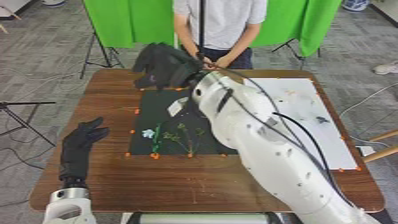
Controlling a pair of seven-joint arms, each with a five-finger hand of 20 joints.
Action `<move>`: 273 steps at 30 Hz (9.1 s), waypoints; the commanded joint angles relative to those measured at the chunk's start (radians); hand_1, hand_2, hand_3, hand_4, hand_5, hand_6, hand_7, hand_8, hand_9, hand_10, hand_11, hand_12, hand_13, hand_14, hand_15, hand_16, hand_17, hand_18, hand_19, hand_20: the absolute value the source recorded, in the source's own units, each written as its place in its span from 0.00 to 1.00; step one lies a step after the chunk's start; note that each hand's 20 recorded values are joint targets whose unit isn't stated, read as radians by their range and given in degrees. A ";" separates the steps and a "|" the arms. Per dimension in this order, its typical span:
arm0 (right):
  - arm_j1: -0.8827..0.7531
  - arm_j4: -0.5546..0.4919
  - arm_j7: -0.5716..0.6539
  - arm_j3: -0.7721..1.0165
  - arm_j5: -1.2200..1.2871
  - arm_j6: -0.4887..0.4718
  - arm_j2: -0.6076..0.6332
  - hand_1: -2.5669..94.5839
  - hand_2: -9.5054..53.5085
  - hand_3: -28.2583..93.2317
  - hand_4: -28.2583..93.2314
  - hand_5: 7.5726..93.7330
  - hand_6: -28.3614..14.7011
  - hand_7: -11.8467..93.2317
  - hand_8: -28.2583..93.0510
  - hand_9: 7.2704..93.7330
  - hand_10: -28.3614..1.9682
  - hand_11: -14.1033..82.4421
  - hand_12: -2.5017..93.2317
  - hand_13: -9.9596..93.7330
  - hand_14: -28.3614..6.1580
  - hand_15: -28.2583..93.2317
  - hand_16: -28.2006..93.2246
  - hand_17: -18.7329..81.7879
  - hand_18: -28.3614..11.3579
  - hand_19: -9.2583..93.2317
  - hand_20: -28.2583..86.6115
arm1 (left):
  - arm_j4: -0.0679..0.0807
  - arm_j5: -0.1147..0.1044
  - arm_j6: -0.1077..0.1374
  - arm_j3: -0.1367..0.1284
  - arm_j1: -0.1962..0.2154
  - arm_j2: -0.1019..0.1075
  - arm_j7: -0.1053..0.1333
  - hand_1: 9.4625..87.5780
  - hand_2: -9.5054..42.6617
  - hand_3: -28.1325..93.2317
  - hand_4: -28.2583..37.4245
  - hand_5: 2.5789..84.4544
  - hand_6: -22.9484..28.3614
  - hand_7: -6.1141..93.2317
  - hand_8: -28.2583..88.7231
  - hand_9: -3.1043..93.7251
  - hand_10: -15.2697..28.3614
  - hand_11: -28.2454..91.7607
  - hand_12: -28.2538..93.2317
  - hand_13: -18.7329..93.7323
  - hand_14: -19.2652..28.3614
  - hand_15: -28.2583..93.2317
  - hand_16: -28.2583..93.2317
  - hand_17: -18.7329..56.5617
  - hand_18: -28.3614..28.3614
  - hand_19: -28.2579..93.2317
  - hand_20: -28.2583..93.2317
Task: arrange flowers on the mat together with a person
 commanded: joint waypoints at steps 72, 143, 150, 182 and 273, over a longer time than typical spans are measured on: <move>-1.112 -0.218 -0.482 0.870 0.998 0.100 -0.073 0.04 0.16 0.86 0.06 0.29 0.67 0.18 0.16 0.30 0.49 0.17 0.10 0.31 0.53 0.29 0.25 0.31 0.40 0.09 0.42 | -0.031 0.058 -0.086 -0.004 0.029 -0.034 -0.051 0.13 0.39 0.76 0.00 0.58 0.52 0.22 0.18 0.57 0.71 0.43 0.35 0.53 0.79 0.42 0.22 0.37 0.70 0.32 0.37; -0.748 -0.115 -0.029 0.865 0.027 0.422 0.315 0.21 0.00 0.79 0.08 0.42 0.56 0.20 0.17 0.45 0.38 0.22 0.21 0.59 0.36 0.37 0.39 0.47 0.27 0.43 0.54 | -0.033 0.056 -0.079 -0.002 0.022 -0.034 -0.053 0.13 0.39 0.76 0.00 0.58 0.52 0.21 0.18 0.57 0.71 0.43 0.35 0.53 0.79 0.42 0.22 0.37 0.70 0.32 0.37; -0.653 -0.048 0.163 0.791 -0.240 0.254 0.415 0.26 0.00 0.76 0.07 0.50 0.58 0.21 0.16 0.57 0.34 0.32 0.26 0.72 0.36 0.52 0.42 0.53 0.20 0.64 0.59 | -0.036 0.058 -0.080 -0.004 0.023 -0.030 -0.058 0.13 0.38 0.76 0.00 0.58 0.52 0.21 0.19 0.57 0.71 0.43 0.35 0.53 0.79 0.42 0.22 0.37 0.70 0.31 0.37; -0.509 0.258 0.267 0.516 -0.439 0.150 0.439 0.44 0.00 0.76 0.04 0.66 0.68 0.26 0.15 0.81 0.48 0.37 0.27 0.91 0.68 0.63 0.46 0.69 0.28 0.91 0.58 | -0.034 0.061 -0.083 0.001 0.017 -0.032 -0.067 0.14 0.37 0.77 0.00 0.58 0.52 0.21 0.19 0.57 0.71 0.43 0.35 0.53 0.79 0.41 0.22 0.37 0.70 0.31 0.37; 0.094 0.259 -0.026 -0.302 -0.371 -0.080 0.135 0.43 0.00 0.89 0.04 0.69 0.81 0.31 0.13 0.78 0.57 0.35 0.26 0.94 0.78 0.65 0.48 0.73 0.38 0.97 0.51 | -0.021 0.061 -0.103 0.020 0.000 -0.025 -0.089 0.16 0.37 0.76 0.01 0.53 0.50 0.14 0.22 0.53 0.66 0.35 0.37 0.52 0.76 0.34 0.25 0.37 0.70 0.29 0.38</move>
